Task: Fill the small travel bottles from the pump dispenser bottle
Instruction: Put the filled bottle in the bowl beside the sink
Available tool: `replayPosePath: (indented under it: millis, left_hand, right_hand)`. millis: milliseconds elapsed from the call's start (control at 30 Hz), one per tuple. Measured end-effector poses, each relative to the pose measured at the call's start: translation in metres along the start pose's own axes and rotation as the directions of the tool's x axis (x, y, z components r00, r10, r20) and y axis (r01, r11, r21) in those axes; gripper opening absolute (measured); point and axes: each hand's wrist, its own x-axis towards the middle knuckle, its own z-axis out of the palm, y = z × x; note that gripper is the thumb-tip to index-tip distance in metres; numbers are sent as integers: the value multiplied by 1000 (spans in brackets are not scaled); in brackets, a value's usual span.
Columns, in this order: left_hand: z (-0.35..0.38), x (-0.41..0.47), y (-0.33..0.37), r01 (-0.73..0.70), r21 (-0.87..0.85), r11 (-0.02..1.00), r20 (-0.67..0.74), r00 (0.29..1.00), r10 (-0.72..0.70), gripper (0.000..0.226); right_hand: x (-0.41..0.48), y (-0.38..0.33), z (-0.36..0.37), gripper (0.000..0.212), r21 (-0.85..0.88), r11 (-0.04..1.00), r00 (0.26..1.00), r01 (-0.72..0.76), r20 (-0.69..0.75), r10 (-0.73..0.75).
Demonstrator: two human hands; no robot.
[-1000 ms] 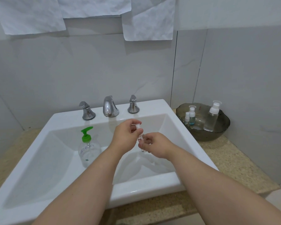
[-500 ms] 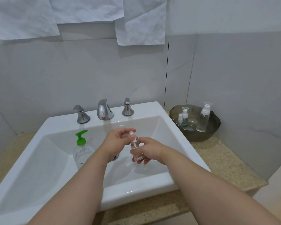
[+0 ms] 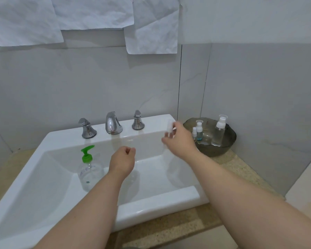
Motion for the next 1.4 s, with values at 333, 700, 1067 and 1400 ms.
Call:
replayPosePath:
  millis: [333,700,1067,1400]
  left_hand:
    - [19,-18,11,-233,242,942,281,946,162,25]
    - [15,-17,8,-250,260,933,317,934,162,26]
    - [16,-16,8,-256,263,930,322,932,166,26]
    - [17,-16,8,-238,269,933,320,936,146,28]
  right_hand:
    - [44,45,-87,8,-298,905,935,-303,-278,222]
    - [48,77,-92,31,-481,815,946,-325,-170,277]
    - [54,79,-91,21,-519,799,952,-304,-146,267]
    - [49,59,-92,31,-524,810,965,-261,-162,207]
